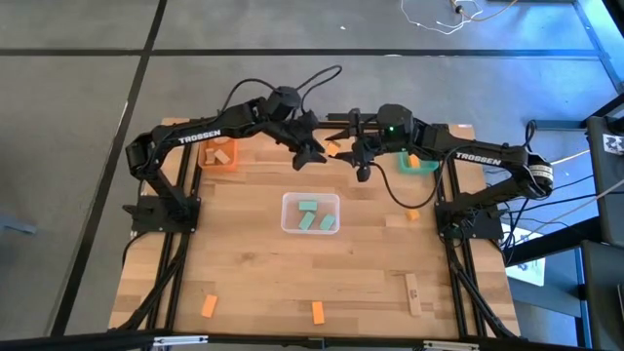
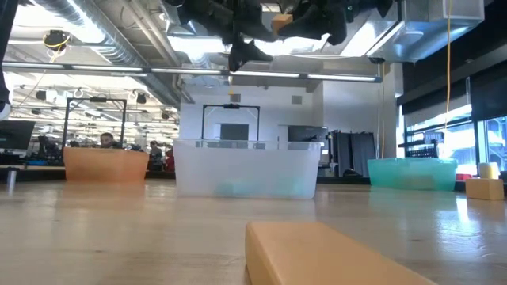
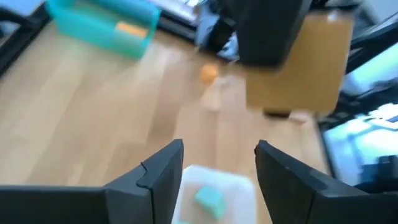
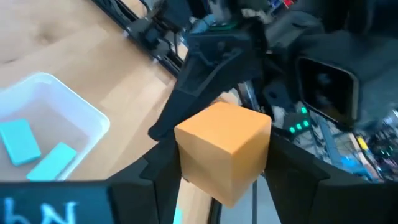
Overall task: Sort & place blocks by color
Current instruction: Put the yellow block into the blue bin
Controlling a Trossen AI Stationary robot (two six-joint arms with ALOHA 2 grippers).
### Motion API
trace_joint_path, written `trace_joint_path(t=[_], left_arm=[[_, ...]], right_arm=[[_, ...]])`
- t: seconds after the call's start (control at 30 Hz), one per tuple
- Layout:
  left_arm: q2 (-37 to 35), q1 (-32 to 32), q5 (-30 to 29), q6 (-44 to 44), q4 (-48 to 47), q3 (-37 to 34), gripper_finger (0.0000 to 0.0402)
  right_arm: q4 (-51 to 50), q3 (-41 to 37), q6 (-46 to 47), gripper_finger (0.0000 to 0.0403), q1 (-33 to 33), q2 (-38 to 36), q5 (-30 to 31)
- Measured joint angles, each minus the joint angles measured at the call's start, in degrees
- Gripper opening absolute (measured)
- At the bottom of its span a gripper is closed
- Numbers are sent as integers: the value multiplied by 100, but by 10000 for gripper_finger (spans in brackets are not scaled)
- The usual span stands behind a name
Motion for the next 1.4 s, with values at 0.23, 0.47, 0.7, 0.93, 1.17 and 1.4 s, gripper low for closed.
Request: trace_joint_path(t=[0.23,0.47,0.7,0.93,1.17,1.4], left_arm=[[0,152,-961,238,-759,0,189],[-2,404,-1282,241,-1003,-2,190],[-2,542,-1282,525,-1049,-2,190],[-2,573,-1275,709,-1044,-3,190],[-2,572,-1257,866,-1044,-4,190],[-2,567,-629,1384,-1047,-4,190]], right_arm=[[-113,4,1388,187,-48,0,1700],[-1390,11,3600,187,-452,-4,3543],[-2913,-54,5864,186,-1493,16,3338],[-3818,-359,6984,186,-2612,280,3238],[-3795,-851,7186,186,-3330,750,2596],[-3734,-1010,7181,186,-3599,1155,2496]])
